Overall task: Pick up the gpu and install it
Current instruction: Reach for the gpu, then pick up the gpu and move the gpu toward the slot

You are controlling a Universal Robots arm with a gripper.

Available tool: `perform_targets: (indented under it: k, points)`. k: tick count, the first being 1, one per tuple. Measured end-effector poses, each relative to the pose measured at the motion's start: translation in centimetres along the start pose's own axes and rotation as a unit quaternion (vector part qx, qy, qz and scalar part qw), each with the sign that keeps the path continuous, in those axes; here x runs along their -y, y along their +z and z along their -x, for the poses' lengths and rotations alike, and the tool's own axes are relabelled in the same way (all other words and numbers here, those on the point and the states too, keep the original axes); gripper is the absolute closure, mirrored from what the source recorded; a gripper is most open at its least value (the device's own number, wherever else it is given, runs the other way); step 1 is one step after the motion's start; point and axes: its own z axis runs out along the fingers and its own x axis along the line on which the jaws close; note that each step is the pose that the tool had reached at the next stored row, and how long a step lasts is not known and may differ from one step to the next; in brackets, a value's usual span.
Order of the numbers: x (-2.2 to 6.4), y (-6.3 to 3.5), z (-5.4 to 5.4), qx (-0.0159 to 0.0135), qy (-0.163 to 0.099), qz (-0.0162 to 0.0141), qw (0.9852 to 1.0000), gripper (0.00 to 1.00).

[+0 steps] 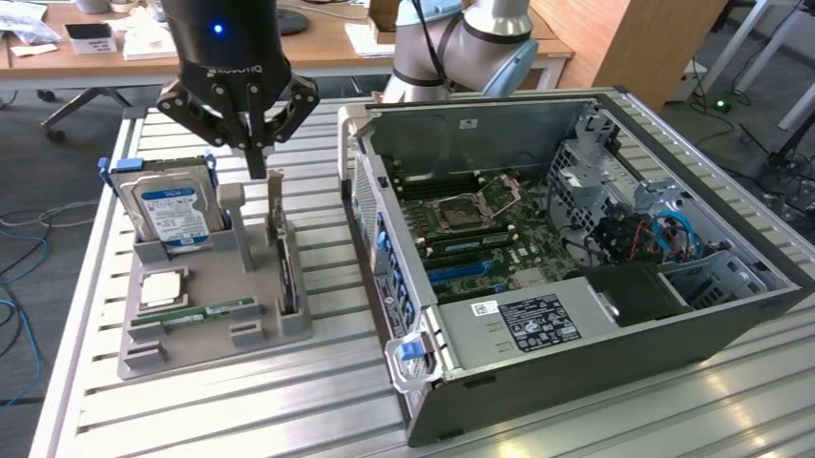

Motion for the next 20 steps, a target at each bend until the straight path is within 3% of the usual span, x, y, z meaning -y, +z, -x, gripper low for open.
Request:
perform_targets:
  k: [18, 20]
  points:
    - [0.02, 0.0, 0.0, 0.0001, 0.0, -0.0002, 1.0, 0.89]
    - [0.02, 0.0, 0.0, 0.0, 0.0, -0.0002, 1.0, 0.83]
